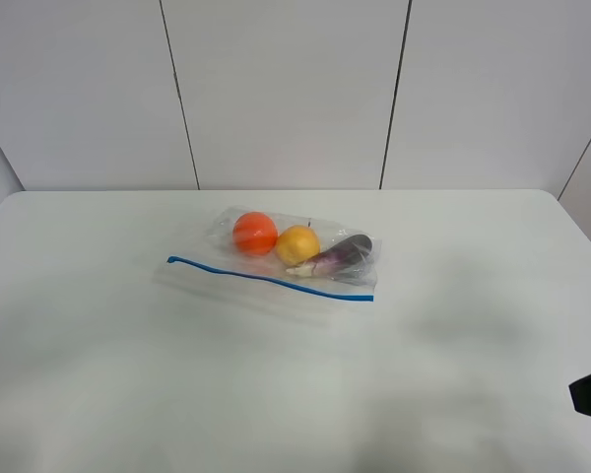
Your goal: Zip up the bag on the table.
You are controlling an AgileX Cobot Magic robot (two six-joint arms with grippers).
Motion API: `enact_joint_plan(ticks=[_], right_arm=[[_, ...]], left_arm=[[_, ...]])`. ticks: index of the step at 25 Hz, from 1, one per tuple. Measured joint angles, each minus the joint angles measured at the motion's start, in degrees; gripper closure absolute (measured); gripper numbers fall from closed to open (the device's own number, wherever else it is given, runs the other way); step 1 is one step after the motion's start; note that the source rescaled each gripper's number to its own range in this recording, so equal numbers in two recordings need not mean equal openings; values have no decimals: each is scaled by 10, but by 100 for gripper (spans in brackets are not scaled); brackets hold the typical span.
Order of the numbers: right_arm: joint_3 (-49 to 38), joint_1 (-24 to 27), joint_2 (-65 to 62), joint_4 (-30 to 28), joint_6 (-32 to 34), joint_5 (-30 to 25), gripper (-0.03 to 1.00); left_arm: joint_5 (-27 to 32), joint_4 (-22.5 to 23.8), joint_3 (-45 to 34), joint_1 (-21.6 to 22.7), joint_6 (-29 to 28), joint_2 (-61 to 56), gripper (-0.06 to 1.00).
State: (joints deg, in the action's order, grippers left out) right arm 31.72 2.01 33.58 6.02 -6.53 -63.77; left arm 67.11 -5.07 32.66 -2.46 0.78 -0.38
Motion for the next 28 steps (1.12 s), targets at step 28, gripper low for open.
enact_joint_plan(ticks=[28], right_arm=[[-35,-8,-339,-13,11,49,-3]], left_arm=[[0,0,0,0,0,0,-6]])
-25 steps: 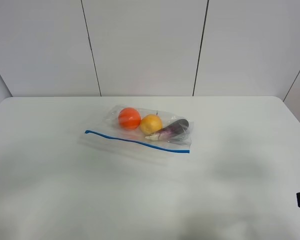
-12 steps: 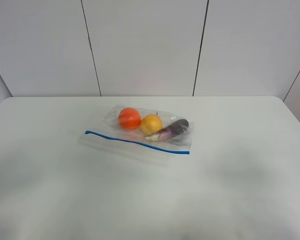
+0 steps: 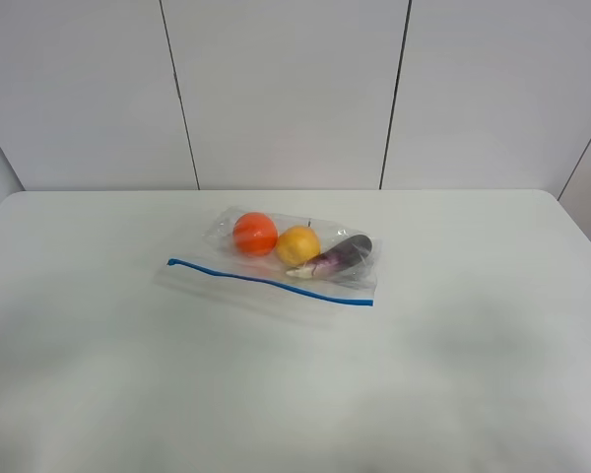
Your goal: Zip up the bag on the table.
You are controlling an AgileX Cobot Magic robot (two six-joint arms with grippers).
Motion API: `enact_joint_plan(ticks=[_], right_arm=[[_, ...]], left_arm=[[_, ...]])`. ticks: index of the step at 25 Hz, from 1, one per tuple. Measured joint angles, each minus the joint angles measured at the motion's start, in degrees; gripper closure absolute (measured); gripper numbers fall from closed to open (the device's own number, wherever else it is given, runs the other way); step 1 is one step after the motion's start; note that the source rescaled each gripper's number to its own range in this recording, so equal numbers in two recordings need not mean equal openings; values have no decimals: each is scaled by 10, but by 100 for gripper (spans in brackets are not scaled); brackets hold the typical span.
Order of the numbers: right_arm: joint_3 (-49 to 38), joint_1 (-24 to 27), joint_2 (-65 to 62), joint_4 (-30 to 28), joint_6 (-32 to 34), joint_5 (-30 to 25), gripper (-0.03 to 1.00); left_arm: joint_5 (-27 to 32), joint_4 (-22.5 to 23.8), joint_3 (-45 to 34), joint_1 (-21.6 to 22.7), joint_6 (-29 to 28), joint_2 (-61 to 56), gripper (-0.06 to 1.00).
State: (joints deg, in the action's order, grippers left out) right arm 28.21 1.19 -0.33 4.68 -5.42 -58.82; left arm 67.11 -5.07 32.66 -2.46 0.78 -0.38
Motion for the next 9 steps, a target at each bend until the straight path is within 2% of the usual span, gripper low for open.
enact_joint_plan(ticks=[9], right_arm=[[0,0,0,-9,9,0,-3]], left_arm=[[0,0,0,0,0,0,-6]])
